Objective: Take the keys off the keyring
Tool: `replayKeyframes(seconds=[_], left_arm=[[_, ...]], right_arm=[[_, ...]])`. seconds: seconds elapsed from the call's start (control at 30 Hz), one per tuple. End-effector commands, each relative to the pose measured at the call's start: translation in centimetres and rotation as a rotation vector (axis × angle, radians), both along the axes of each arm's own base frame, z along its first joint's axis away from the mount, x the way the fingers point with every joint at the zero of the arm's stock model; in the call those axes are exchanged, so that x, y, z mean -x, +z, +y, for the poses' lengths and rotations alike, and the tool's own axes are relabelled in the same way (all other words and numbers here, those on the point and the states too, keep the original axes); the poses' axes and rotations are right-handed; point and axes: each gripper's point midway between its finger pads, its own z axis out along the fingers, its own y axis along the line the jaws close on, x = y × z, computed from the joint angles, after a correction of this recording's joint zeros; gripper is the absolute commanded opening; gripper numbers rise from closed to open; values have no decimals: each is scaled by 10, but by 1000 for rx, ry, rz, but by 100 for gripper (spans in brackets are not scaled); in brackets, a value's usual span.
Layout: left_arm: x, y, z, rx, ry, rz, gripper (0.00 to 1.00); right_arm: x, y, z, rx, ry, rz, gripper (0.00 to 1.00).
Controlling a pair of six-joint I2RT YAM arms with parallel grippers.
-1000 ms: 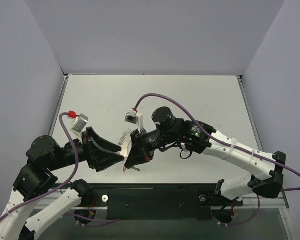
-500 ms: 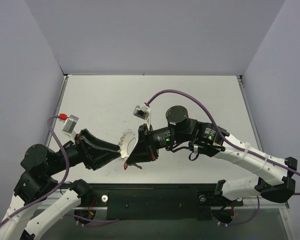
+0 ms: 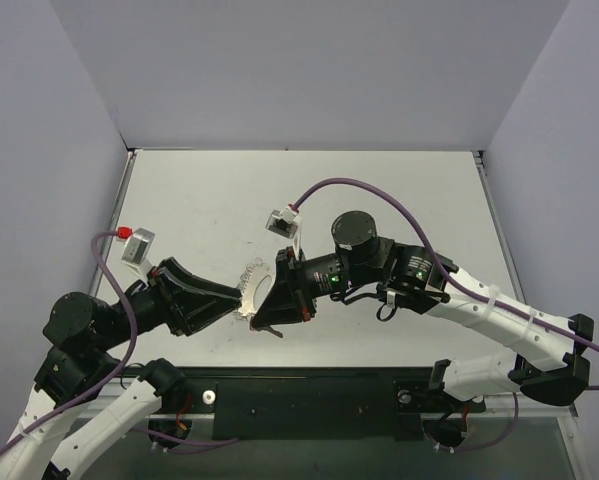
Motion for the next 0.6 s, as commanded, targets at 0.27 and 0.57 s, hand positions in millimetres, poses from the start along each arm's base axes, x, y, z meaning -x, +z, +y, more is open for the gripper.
replayKeyframes(seconds=[0.27, 0.57], left_arm=[[4, 7, 2, 62, -8, -26, 46], [5, 7, 2, 67, -13, -23, 34]], right_arm=[[-4, 33, 10, -94, -2, -50, 0], [-7, 37, 12, -111, -17, -62, 0]])
